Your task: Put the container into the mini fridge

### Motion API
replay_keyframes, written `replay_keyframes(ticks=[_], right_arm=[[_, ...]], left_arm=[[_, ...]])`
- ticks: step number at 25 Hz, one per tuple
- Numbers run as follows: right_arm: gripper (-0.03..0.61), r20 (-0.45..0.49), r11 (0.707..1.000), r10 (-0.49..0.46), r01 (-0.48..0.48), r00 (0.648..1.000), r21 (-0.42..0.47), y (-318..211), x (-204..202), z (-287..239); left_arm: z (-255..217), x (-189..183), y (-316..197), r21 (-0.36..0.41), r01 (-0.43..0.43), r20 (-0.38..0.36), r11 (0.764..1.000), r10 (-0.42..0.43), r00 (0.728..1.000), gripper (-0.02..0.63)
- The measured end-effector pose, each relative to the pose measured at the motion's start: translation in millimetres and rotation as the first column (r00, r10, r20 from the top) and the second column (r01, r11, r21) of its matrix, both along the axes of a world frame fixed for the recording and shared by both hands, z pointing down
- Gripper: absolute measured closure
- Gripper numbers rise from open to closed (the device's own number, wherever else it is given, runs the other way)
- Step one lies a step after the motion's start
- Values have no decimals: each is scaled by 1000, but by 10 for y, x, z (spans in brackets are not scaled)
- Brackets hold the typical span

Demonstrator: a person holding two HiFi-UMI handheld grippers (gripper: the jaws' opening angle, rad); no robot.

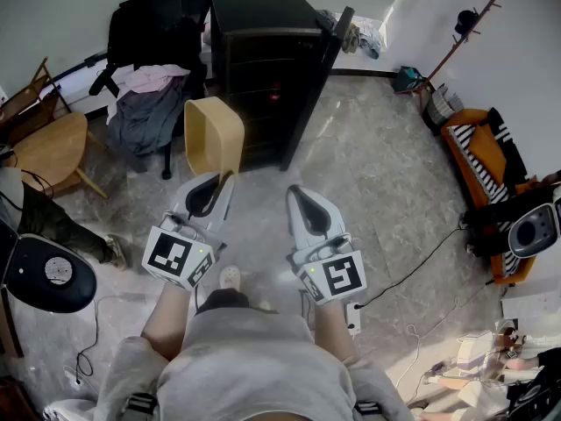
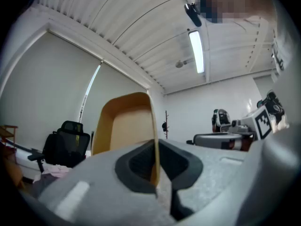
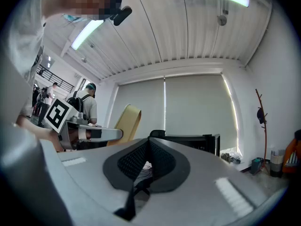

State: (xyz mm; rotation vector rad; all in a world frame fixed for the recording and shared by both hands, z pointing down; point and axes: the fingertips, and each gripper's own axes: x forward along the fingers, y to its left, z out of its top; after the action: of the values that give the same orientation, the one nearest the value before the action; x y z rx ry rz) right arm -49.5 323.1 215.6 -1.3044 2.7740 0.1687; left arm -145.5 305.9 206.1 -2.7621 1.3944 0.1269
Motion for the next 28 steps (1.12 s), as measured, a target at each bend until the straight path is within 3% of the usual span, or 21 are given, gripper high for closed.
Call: replay_keyframes(ticks=[11,28], right_arm=[[578,0,1000,8,-8,1000,-11,-197,-46,58],[578,46,999,47,-46,998,-21,-1084,-267,95]], left_arm=[[43,-8,-211,-5,-17,-1,1000,17,1000,601],[120,-208,-1110,-10,-85,11,996,85,996,601]])
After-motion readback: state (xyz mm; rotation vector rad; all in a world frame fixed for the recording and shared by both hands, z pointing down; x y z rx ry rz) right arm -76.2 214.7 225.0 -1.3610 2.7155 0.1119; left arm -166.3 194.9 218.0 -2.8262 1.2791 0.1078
